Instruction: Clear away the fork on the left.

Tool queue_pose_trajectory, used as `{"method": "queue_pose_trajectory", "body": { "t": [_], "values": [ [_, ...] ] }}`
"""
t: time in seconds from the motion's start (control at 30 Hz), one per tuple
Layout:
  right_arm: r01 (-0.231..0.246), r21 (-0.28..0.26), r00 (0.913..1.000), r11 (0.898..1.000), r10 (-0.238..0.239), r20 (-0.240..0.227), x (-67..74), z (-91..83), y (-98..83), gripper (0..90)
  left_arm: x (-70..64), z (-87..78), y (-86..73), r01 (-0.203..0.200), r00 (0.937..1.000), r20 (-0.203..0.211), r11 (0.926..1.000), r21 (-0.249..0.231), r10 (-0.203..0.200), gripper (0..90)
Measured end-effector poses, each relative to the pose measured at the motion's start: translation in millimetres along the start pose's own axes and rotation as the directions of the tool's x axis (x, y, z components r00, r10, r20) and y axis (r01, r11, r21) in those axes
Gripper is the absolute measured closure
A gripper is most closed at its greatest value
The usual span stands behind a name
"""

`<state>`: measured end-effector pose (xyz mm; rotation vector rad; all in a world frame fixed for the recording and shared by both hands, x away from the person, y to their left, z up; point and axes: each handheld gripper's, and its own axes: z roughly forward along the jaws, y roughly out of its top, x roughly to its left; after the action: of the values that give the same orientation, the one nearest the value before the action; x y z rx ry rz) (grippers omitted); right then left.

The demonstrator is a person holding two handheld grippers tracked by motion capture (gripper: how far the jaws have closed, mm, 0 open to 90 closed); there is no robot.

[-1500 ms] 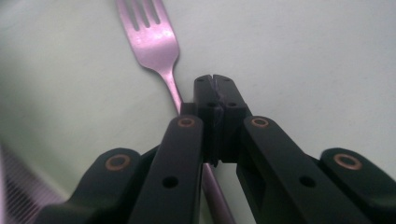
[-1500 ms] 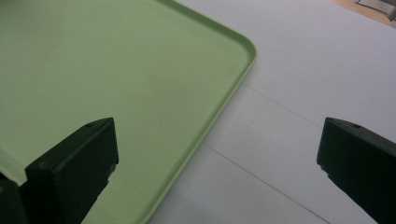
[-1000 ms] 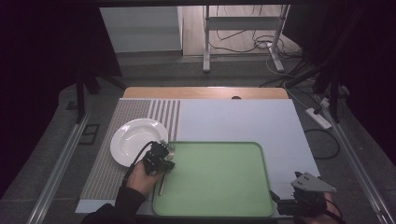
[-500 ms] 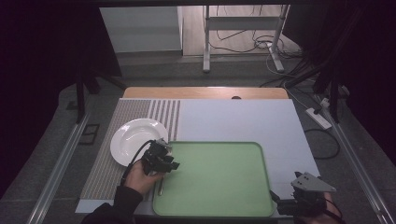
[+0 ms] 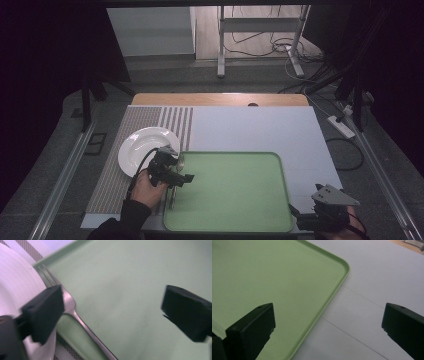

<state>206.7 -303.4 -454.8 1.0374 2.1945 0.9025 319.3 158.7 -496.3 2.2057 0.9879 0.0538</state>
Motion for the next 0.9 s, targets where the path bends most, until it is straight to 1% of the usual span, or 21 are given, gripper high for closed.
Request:
{"method": "queue_pose_trajectory", "body": {
  "t": [0.03, 0.07, 0.13, 0.17, 0.23, 0.3, 0.33, 0.43, 0.6, 0.63, 0.73, 0.9],
  "values": [
    [0.000, 0.000, 1.0000, 1.000, 0.000, 0.000, 0.0, 0.0, 0.0, 0.0, 0.3, -0.4, -0.6, -0.006, 1.0000, -0.005, 1.0000, -0.003, 0.006, 0.0],
    [0.000, 0.000, 1.0000, 1.000, 0.000, 0.000, -0.1, 0.0, 0.0, 0.0, 0.5, -0.8, -1.2, -0.008, 0.9999, -0.008, 0.9999, -0.008, 0.007, 0.0],
    [-0.001, 0.000, 1.0000, 1.000, 0.001, 0.000, -0.2, -0.1, 0.0, 0.0, 1.0, -1.5, -2.2, 0.001, 1.0000, 0.003, 0.9999, -0.015, -0.001, 0.0],
    [-0.001, -0.001, 1.0000, 1.000, 0.001, 0.000, -0.3, -0.1, 0.0, 0.0, 1.0, -1.9, -2.7, -0.002, 1.0000, 0.005, 0.9999, -0.016, 0.002, 0.0],
    [-0.002, -0.001, 1.0000, 1.000, 0.002, -0.001, -0.3, -0.3, 0.0, 0.0, -0.3, -3.4, -3.8, -0.007, 0.9999, -0.008, 0.9998, -0.019, 0.007, 0.0],
    [-0.003, -0.002, 1.0000, 1.000, 0.003, 0.000, -0.2, -0.3, 0.0, 0.0, -0.6, -6.1, -4.7, -0.013, 0.9999, -0.011, 0.9996, -0.024, 0.012, 0.0],
    [-0.002, -0.001, 1.0000, 1.000, 0.002, -0.001, -0.2, -0.2, 0.0, 0.0, -1.1, -7.5, -5.3, -0.007, 1.0000, -0.007, 0.9995, -0.030, 0.007, 0.0],
    [-0.003, -0.001, 1.0000, 1.000, 0.003, 0.001, -0.2, -0.3, 0.0, 0.0, -1.1, -12.9, -8.5, -0.012, 0.9999, 0.004, 0.9995, -0.031, 0.012, 0.0],
    [-0.003, 0.005, 1.0000, 1.000, 0.003, -0.001, -0.6, -0.1, 0.2, 0.0, -1.4, -23.1, -15.4, -0.028, 0.9996, 0.008, 0.9993, -0.025, 0.028, 0.0],
    [-0.004, 0.003, 1.0000, 1.000, 0.004, 0.001, -0.4, 0.2, 0.2, 0.0, -2.1, -25.4, -16.8, -0.037, 0.9993, 0.001, 0.9992, -0.016, 0.037, 0.0],
    [-0.004, 0.005, 1.0000, 1.000, 0.004, 0.000, -0.6, -0.1, 0.2, 0.0, -5.7, -31.4, -22.6, -0.054, 0.9979, -0.038, 0.9985, -0.011, 0.053, 0.0],
    [-0.007, 0.005, 1.0000, 1.000, 0.007, 0.004, -0.6, 0.0, 0.2, 0.0, -6.6, -43.1, -34.1, -0.038, 0.9979, -0.054, 0.9987, -0.033, 0.036, 0.0]
  ]
}}
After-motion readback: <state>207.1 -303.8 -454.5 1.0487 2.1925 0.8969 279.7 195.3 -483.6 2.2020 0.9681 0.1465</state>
